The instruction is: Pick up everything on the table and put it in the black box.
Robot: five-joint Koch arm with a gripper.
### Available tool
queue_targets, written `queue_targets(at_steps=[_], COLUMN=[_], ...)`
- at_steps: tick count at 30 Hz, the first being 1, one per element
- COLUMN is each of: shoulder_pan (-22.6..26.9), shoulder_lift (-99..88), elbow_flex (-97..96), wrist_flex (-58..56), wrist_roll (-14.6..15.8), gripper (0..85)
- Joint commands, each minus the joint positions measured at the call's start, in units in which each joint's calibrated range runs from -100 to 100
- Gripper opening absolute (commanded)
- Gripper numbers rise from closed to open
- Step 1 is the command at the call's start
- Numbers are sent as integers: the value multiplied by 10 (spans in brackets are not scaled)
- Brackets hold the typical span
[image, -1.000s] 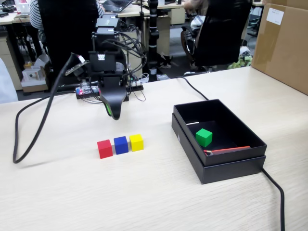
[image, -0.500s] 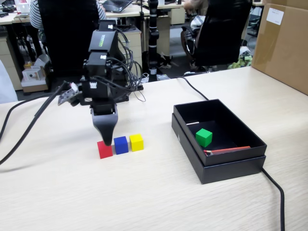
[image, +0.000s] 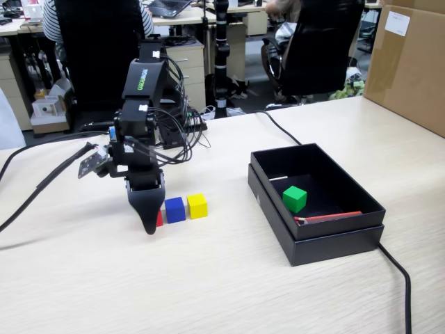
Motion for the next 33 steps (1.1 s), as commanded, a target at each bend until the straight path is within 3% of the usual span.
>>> queue_targets(at_steps=[1, 5, 14, 21, 30, 33], shoulder_pan=[-3, -5, -4, 92, 226, 247], shoulder_lift=[-8, -8, -148, -284, -241, -217], elbow_flex=[38, 47, 63, 92, 148, 160], wrist_flex=[1, 1, 1, 1, 1, 1], wrist_roll=[0, 2, 0, 36, 88, 98], gripper=[340, 70, 69, 69, 70, 70])
